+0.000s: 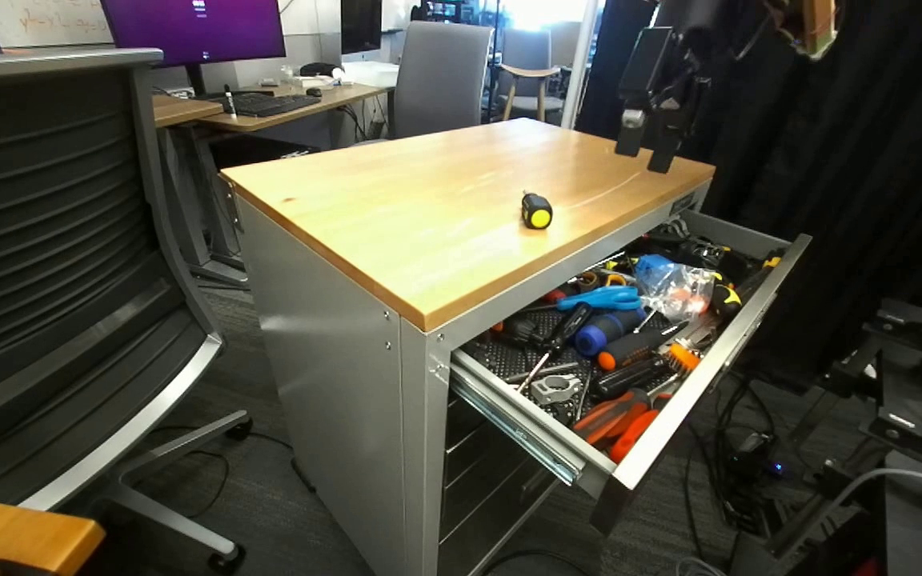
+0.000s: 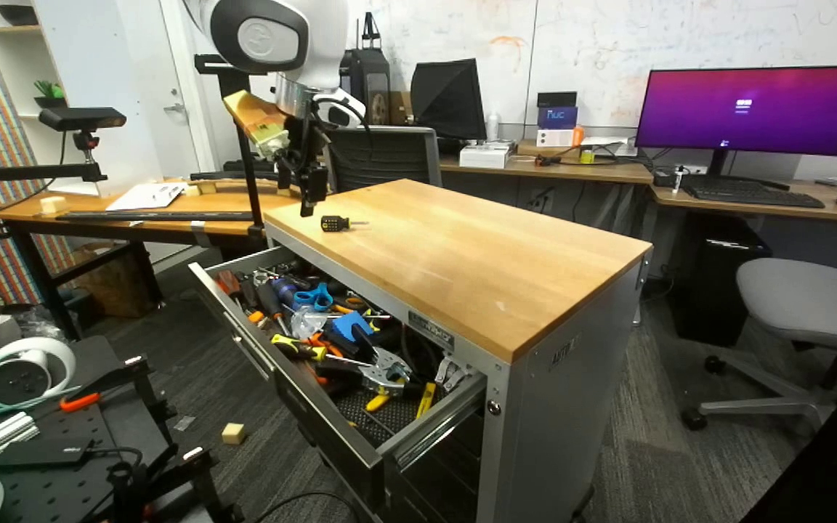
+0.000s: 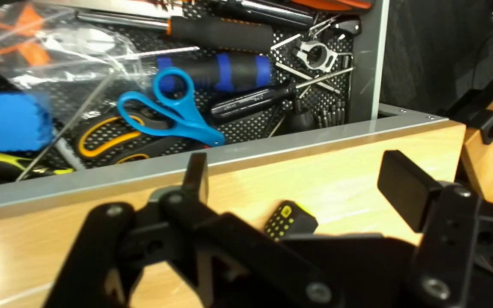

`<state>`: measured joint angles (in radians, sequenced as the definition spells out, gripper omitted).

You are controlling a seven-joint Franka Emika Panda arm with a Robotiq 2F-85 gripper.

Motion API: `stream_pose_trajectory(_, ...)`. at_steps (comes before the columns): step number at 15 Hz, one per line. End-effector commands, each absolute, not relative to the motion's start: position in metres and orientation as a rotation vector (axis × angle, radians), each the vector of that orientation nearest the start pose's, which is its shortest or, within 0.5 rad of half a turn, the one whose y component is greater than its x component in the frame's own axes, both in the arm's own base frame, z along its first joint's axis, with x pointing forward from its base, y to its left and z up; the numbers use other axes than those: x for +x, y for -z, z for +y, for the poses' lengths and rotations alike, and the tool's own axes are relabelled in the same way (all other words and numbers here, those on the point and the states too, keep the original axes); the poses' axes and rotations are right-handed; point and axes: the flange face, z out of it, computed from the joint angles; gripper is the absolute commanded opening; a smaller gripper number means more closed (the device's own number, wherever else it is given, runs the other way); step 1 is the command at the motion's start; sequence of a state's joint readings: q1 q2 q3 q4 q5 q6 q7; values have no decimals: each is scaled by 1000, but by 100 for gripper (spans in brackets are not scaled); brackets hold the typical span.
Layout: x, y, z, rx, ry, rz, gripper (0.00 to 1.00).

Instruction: Put the screwdriver in the open drawer then close drawer

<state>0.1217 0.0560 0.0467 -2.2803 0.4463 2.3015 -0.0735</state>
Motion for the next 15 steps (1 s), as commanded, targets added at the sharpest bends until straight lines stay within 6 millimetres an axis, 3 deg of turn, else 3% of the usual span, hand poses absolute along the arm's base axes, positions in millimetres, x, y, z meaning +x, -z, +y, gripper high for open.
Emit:
stream_pose_trajectory(1, 540, -320, 157, -2909, 128, 174, 100)
stream_pose_trajectory(6, 562, -292, 177, -3078, 229, 400, 100)
stream_pose_trajectory(11, 576, -279, 200, -3099, 262, 599, 100)
stream_pose_trajectory(12, 577, -278, 204, -3104, 260, 622, 75)
stream_pose_trajectory(13, 579, -277, 205, -3117, 261, 661, 74)
stream_pose_trajectory(15, 581, -276, 205, -3113, 287, 718, 58)
